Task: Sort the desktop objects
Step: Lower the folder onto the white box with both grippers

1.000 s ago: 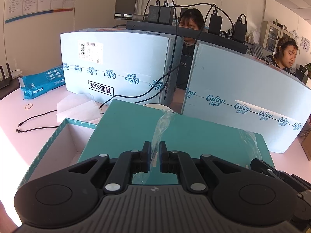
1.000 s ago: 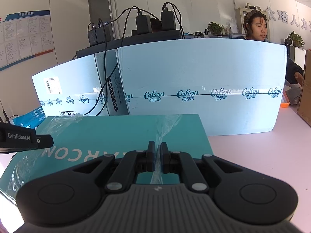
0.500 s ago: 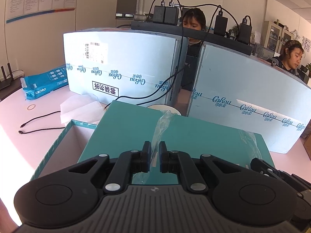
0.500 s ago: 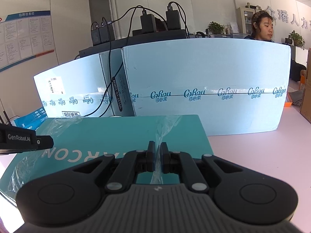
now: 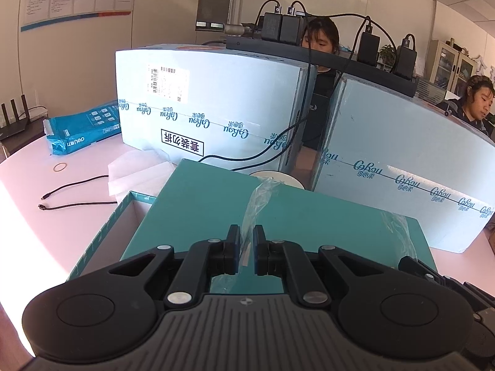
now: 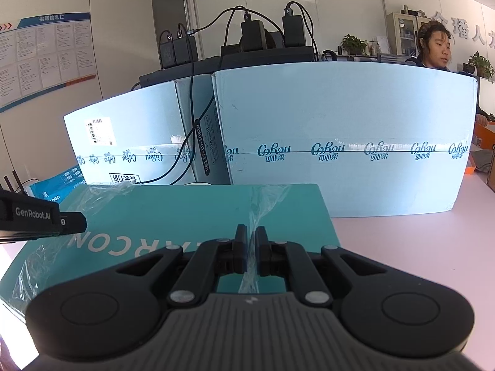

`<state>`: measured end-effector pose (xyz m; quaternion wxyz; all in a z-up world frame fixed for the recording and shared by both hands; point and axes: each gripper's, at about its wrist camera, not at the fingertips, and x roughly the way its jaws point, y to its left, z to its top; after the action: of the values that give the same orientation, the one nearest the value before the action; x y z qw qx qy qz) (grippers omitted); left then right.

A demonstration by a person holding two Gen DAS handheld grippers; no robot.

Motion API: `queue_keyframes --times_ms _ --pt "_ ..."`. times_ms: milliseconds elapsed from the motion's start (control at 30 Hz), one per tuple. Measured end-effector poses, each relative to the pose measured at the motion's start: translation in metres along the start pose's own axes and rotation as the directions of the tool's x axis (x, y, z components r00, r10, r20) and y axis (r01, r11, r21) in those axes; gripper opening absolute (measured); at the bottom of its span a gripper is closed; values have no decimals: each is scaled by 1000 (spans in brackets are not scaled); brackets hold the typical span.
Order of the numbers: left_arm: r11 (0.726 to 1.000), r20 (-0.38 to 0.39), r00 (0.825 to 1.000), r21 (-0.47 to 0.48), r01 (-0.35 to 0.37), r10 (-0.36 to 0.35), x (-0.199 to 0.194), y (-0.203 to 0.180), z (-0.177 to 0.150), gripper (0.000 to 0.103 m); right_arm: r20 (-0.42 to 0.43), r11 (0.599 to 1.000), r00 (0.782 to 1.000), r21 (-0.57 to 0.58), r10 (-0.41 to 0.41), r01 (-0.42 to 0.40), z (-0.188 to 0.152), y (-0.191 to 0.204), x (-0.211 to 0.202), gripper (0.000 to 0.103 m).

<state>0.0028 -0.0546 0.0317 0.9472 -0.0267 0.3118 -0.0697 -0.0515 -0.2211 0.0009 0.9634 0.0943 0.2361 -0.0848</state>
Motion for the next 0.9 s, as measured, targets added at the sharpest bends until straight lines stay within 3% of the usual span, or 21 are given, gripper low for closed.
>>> queue_keyframes --times_ms 900 --pt "999 3 999 -21 -34 34 -7 23 0 6 -6 999 1000 -28 26 -26 0 26 -1 8"
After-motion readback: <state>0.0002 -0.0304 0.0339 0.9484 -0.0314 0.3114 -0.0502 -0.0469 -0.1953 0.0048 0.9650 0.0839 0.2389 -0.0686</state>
